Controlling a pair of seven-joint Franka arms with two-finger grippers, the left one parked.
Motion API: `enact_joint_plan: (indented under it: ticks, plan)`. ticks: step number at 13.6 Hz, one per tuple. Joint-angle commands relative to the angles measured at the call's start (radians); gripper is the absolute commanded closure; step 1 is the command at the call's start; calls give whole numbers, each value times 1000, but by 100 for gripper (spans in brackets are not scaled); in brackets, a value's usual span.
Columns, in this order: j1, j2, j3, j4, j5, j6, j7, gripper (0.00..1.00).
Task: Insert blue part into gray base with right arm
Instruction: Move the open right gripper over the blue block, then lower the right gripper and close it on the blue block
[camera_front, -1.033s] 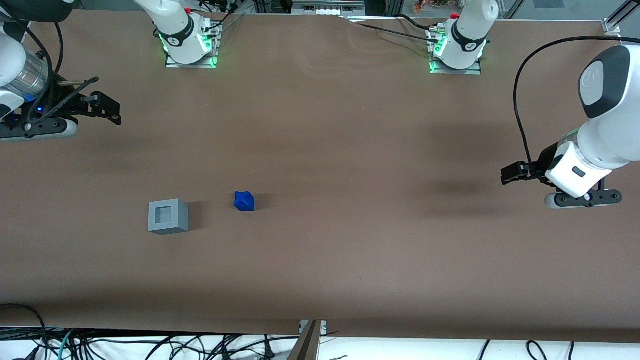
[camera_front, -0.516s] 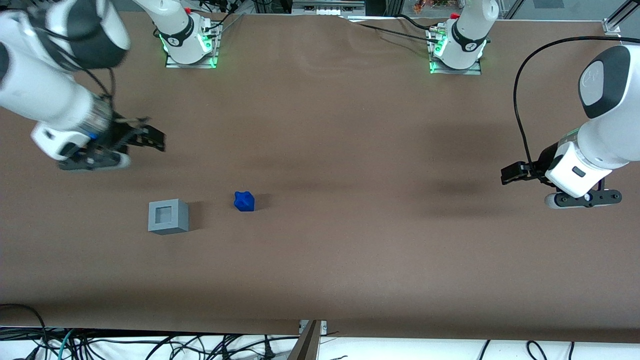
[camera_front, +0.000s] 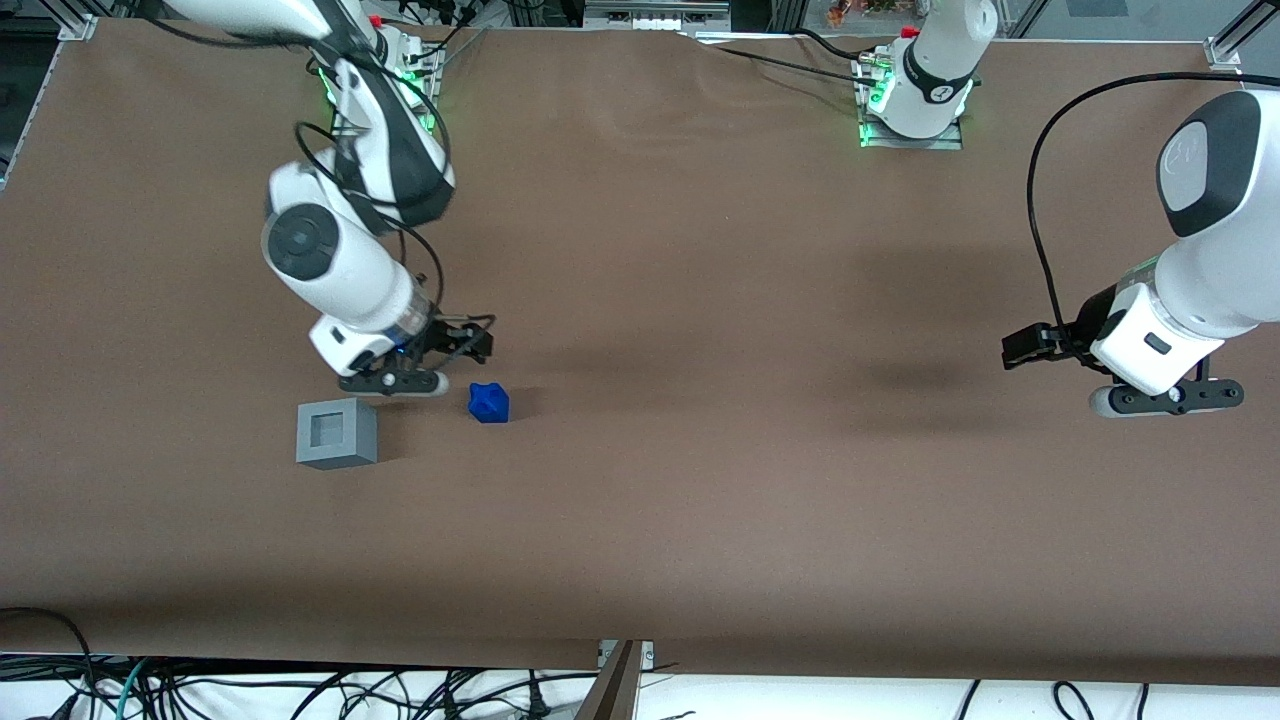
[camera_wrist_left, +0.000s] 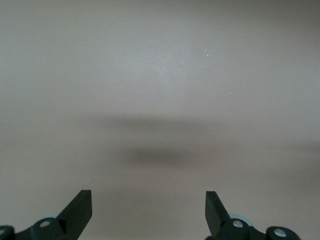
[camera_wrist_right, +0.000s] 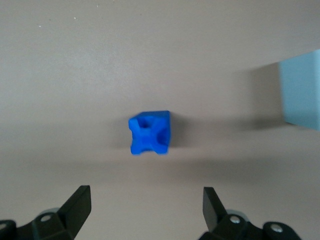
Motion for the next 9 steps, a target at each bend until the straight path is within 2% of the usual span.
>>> enact_joint_plan:
  ticks: [1, 9]
  plan:
    - [-1, 60, -8, 19, -8, 63, 17, 1]
    - [14, 179, -10, 21, -7, 251, 46, 2]
